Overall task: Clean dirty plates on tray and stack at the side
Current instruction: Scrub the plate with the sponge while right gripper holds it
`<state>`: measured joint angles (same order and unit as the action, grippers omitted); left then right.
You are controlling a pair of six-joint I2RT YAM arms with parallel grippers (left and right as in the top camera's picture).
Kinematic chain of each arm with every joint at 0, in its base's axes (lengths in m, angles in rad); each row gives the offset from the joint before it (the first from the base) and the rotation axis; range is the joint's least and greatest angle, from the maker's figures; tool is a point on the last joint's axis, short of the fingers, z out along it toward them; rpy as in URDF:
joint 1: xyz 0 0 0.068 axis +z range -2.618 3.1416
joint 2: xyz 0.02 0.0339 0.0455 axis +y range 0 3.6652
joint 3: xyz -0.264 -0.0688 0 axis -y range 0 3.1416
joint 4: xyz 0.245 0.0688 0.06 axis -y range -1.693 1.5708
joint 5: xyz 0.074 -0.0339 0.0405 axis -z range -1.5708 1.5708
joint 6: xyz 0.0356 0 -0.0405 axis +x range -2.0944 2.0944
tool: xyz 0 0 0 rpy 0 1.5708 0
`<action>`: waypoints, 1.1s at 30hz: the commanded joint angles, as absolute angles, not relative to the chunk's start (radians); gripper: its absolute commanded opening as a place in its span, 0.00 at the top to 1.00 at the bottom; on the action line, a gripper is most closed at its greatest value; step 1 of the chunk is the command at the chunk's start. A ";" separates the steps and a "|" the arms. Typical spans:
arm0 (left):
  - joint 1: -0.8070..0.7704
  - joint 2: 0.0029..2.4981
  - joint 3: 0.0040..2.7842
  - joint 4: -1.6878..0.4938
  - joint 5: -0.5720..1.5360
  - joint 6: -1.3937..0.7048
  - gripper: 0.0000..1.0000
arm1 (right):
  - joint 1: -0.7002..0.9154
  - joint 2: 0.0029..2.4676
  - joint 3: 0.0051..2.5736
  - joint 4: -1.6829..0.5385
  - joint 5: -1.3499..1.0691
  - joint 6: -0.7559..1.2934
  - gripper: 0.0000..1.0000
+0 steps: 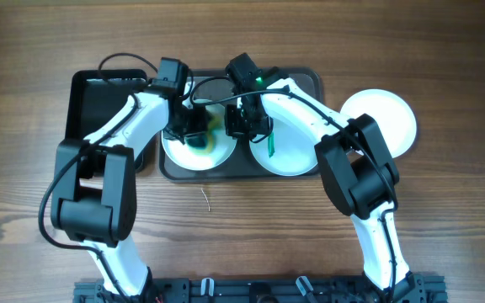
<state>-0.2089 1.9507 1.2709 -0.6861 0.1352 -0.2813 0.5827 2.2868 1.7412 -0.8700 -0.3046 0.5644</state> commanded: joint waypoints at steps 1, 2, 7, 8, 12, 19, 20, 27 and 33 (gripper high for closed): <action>-0.209 1.969 1.317 -0.743 -0.312 -0.458 0.96 | 0.580 2.323 1.706 -0.876 -0.232 0.579 0.96; -0.216 1.969 1.320 -0.757 -0.331 -0.458 0.96 | 0.580 2.323 1.706 -0.876 -0.231 0.579 0.96; -0.259 1.969 1.320 -0.775 -0.312 -0.479 0.96 | 0.580 2.323 1.706 -0.876 -0.232 0.579 0.96; -0.268 1.969 1.320 -0.770 -0.292 -0.479 0.96 | 0.580 2.323 1.706 -0.876 -0.232 0.579 0.96; -0.291 1.971 1.313 -0.745 -0.154 -0.474 0.96 | 0.580 2.322 1.706 -0.877 -0.232 0.578 0.96; -0.282 1.973 1.274 -0.663 0.186 -0.384 0.96 | 0.580 2.323 1.706 -0.879 -0.232 0.576 0.96; -0.276 1.973 1.274 -0.653 0.217 -0.368 0.96 | 0.580 2.323 1.706 -0.879 -0.232 0.575 0.96; -0.217 1.963 1.288 -0.636 0.276 -0.344 0.96 | 0.580 2.323 1.706 -0.881 -0.232 0.575 0.96; -0.148 1.895 1.353 -0.675 0.234 -0.344 0.96 | 0.580 2.323 1.706 -0.882 -0.231 0.571 0.96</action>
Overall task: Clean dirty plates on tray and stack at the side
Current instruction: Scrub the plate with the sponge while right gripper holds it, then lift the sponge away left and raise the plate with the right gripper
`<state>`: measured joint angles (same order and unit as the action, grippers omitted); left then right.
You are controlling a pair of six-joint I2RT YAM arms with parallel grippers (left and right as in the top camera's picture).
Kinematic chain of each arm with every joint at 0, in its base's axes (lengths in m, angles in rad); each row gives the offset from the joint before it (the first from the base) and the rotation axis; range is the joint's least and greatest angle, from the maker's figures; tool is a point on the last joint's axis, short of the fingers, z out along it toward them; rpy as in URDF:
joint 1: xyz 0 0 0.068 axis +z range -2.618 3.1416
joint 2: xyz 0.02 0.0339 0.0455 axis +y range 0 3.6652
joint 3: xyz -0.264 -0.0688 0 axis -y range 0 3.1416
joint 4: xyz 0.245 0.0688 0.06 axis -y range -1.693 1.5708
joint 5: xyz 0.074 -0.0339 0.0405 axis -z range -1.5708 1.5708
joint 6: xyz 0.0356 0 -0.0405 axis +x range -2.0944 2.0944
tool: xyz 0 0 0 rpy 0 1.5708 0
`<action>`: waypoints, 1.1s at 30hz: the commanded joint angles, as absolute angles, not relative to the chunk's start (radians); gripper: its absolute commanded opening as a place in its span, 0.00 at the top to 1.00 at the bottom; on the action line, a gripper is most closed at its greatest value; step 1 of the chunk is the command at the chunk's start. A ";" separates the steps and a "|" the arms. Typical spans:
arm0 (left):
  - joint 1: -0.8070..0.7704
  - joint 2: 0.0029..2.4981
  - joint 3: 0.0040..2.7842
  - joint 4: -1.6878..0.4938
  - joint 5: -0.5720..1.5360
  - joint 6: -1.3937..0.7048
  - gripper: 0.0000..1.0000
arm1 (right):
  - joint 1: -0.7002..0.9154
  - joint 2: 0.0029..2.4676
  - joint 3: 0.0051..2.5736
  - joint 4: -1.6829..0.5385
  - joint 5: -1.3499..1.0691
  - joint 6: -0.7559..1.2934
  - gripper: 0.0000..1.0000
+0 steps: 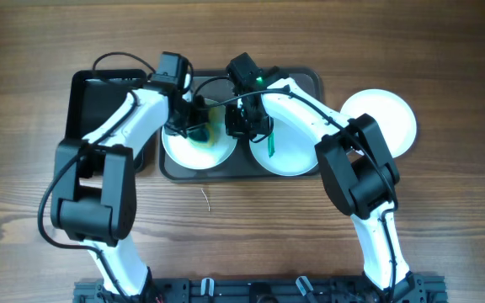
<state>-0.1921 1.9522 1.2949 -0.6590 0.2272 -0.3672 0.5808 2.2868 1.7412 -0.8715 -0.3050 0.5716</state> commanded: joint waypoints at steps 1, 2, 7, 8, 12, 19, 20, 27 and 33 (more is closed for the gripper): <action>-0.138 1.876 1.364 -0.685 0.226 -0.344 0.96 | 0.580 2.323 1.706 -0.880 -0.232 0.567 0.96; -0.129 1.858 1.375 -0.695 0.218 -0.344 0.96 | 0.580 2.323 1.706 -0.879 -0.232 0.567 0.96; -0.089 1.780 1.386 -0.717 0.212 -0.345 0.96 | 0.580 2.320 1.710 -0.879 -0.232 0.550 0.95; -0.082 1.772 1.386 -0.724 0.212 -0.345 0.96 | 0.580 2.318 1.711 -0.880 -0.230 0.547 0.96; -0.043 1.766 1.386 -0.767 0.211 -0.348 0.96 | 0.589 2.263 1.724 -0.901 -0.126 0.523 0.96; 0.037 1.766 1.386 -0.804 0.178 -0.348 0.96 | 0.641 2.065 1.724 -0.937 0.219 0.445 0.96; 0.046 1.766 1.386 -0.807 0.169 -0.348 0.96 | 0.655 2.038 1.724 -0.941 0.286 0.431 0.96; 0.075 1.766 1.386 -0.829 0.162 -0.347 0.96 | 0.777 1.915 1.724 -0.938 0.722 0.363 0.96; 0.074 1.766 1.385 -0.829 0.162 -0.347 0.96 | 0.879 1.903 1.724 -0.937 0.978 0.294 0.96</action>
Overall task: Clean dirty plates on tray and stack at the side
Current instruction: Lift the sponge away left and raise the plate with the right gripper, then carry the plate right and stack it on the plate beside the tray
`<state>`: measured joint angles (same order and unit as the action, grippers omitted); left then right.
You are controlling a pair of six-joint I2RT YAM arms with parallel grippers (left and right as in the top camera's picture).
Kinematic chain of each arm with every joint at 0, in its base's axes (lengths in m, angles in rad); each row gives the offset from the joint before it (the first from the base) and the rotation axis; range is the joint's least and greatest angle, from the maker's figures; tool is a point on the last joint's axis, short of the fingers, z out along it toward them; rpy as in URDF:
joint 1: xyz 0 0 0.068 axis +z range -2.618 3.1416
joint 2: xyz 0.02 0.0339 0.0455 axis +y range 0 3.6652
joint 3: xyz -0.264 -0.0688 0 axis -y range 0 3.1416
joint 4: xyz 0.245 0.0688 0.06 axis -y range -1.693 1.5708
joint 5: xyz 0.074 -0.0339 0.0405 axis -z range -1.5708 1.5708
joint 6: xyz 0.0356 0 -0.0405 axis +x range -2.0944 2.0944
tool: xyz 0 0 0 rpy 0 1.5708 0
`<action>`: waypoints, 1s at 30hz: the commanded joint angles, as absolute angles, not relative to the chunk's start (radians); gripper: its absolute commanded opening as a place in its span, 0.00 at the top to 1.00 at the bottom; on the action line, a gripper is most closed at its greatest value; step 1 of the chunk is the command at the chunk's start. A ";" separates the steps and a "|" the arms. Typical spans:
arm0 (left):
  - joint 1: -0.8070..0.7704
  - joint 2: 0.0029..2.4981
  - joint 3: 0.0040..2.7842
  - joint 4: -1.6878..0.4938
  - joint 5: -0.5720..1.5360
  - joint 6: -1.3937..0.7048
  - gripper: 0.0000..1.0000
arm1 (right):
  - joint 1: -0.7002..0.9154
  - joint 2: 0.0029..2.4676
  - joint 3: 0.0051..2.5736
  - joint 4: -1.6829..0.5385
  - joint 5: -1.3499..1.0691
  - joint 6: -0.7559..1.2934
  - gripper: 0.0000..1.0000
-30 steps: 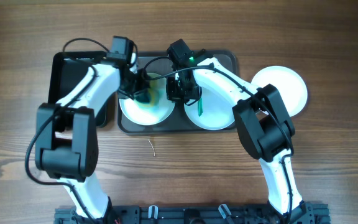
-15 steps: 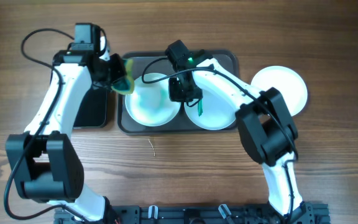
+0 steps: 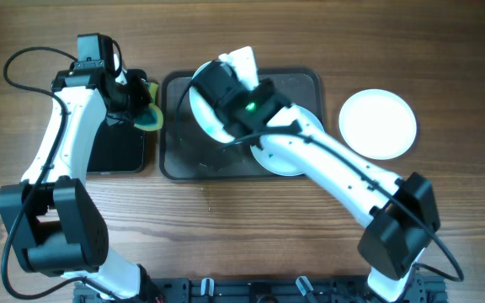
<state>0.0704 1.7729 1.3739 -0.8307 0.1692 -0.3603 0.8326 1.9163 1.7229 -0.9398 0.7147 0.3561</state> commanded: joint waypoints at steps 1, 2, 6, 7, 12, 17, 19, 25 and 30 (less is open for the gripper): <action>0.074 1.766 1.385 -0.829 0.162 -0.347 0.96 | 0.894 1.903 1.724 -0.936 1.019 0.284 0.96; 0.074 1.766 1.385 -0.829 0.162 -0.347 0.96 | 0.911 1.903 1.724 -0.934 1.080 0.285 0.96; 0.074 1.766 1.385 -0.831 0.162 -0.347 0.96 | 0.956 1.903 1.724 -0.925 1.262 0.254 0.96; 0.074 1.766 1.385 -0.832 0.162 -0.347 0.96 | 0.967 1.903 1.724 -0.919 1.303 0.239 0.96; 0.074 1.766 1.385 -0.835 0.162 -0.347 0.96 | 1.021 1.903 1.724 -0.871 1.478 0.205 0.96; 0.074 1.766 1.385 -0.836 0.162 -0.347 0.96 | 1.048 1.903 1.724 -0.817 1.520 0.157 0.96; 0.074 1.766 1.385 -0.836 0.162 -0.347 0.96 | 1.048 1.903 1.724 -0.808 1.519 0.159 0.96; 0.074 1.766 1.385 -0.836 0.162 -0.347 0.96 | 1.030 1.903 1.724 -0.826 1.253 0.158 0.96; 0.074 1.766 1.385 -0.840 0.163 -0.347 0.96 | 0.917 1.904 1.722 -0.894 0.713 0.243 0.96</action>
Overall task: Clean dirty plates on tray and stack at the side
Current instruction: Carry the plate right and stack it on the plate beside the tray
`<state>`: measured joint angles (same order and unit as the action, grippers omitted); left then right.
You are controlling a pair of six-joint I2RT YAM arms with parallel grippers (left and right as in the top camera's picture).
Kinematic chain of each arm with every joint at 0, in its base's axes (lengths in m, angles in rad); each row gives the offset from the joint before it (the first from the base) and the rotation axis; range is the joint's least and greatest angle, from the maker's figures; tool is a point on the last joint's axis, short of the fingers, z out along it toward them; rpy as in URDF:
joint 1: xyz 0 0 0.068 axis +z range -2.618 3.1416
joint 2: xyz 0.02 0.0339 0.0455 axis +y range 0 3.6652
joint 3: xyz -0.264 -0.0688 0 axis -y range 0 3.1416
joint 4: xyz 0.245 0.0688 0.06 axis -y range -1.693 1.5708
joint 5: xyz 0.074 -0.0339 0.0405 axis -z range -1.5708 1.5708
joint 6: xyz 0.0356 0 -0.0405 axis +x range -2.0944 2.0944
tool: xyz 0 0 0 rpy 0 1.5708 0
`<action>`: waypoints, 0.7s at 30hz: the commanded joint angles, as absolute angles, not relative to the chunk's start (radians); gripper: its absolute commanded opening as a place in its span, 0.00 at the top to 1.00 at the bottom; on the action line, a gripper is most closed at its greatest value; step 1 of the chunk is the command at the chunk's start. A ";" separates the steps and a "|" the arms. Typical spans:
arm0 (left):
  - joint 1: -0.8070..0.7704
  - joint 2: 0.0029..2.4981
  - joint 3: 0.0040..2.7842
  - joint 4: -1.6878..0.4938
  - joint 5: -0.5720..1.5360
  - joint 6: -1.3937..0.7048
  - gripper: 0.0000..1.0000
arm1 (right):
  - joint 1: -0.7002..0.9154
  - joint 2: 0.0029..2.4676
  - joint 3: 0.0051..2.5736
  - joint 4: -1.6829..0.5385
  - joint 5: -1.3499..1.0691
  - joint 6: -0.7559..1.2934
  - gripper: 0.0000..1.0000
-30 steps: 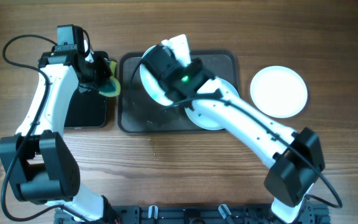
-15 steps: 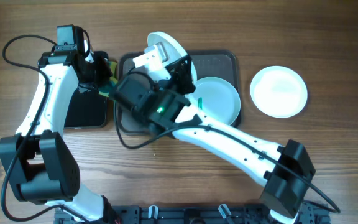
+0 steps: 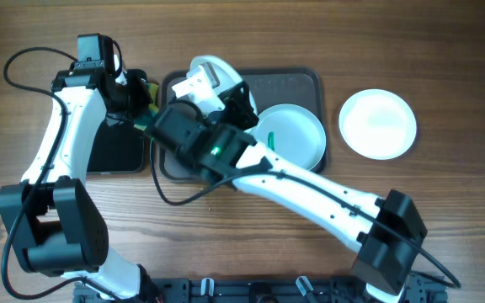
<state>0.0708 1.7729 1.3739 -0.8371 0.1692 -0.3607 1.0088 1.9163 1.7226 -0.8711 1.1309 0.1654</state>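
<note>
My right gripper [image 3: 226, 91] is shut on the rim of a white plate [image 3: 205, 69], held tilted above the far left corner of the dark tray [image 3: 297, 82]. A second white plate [image 3: 297, 135] with a green smear at its left edge lies on the tray. A clean white plate [image 3: 377, 124] sits on the table to the right. My left gripper [image 3: 138, 103] hangs over the right edge of the black bin [image 3: 112, 150], shut on a yellow-green sponge [image 3: 146, 87] that my right arm mostly hides.
My right arm crosses the table diagonally from the near right to the tray's left side and covers that part of the tray. A small bit of wire [image 3: 206, 200] lies on the wood in front of the tray.
My right wrist has swung to the left, over the tray's left edge, and the plate it holds is now tilted at the tray's far left corner. The left arm has not moved.
Both grippers were at the left plate on the tray, the left one pressing the sponge on a green smear, the right one holding the rim. Then the left gripper was over the bin with the sponge and the right held the plate raised. Now the plate is nearer the bin.
</note>
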 commanded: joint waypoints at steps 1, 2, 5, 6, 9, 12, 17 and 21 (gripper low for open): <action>0.074 1.766 1.385 -0.843 0.162 -0.347 0.96 | 0.882 1.904 1.722 -0.900 0.618 0.266 0.96; 0.074 1.766 1.385 -0.844 0.162 -0.347 0.96 | 0.847 1.904 1.722 -0.904 0.524 0.273 0.96; 0.074 1.766 1.385 -0.849 0.162 -0.347 0.96 | 0.730 1.903 1.722 -0.907 0.241 0.295 0.96; 0.074 1.766 1.385 -0.850 0.162 -0.347 0.96 | 0.691 1.903 1.722 -0.910 0.155 0.297 0.96; 0.074 1.766 1.385 -0.850 0.163 -0.347 0.96 | 0.559 1.901 1.722 -0.921 -0.088 0.326 0.96; 0.074 1.766 1.385 -0.850 0.162 -0.347 0.96 | 0.435 1.889 1.722 -0.943 -0.250 0.349 0.96; 0.074 1.766 1.385 -0.850 0.163 -0.347 0.96 | 0.168 1.852 1.722 -1.053 -0.340 0.369 0.95; 0.074 1.766 1.385 -0.850 0.163 -0.347 0.96 | 0.014 1.849 1.721 -1.139 -0.303 0.366 0.96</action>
<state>0.0708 1.7729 1.3739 -0.8528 0.1688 -0.3603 0.1303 1.9015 1.7226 -1.0958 -0.2600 0.3458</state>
